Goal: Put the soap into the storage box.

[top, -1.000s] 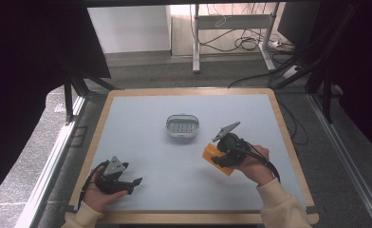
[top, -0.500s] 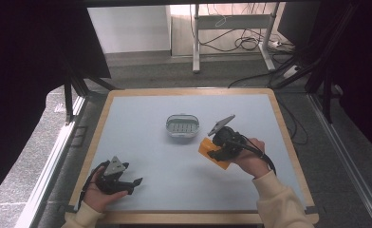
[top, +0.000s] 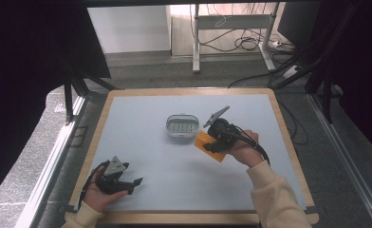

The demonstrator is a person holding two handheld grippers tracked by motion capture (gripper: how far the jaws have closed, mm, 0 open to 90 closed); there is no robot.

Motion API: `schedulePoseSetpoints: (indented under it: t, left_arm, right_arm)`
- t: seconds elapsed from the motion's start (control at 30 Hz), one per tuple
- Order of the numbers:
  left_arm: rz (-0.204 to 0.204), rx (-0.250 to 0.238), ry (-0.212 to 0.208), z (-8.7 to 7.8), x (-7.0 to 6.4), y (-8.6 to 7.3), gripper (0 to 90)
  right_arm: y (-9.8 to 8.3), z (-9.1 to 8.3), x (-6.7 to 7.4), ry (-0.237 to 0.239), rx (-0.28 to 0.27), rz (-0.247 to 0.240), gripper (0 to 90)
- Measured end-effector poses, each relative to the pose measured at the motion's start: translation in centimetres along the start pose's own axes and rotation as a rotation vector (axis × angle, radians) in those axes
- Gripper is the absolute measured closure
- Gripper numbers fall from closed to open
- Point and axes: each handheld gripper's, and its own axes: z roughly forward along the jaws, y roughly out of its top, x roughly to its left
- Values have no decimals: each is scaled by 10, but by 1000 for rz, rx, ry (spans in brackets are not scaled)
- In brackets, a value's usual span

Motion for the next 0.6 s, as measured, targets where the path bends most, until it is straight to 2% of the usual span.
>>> schedulePoseSetpoints:
  t: [0.3,0.6]
  left_arm:
    - [-1,-1,0,0,0,0,203]
    - [-5,-4,1,-1,0,0,203]
  right_arm:
    - [11,6,-7,12,-2,-17,615]
    - [17,11,-12,27,3,-10,615]
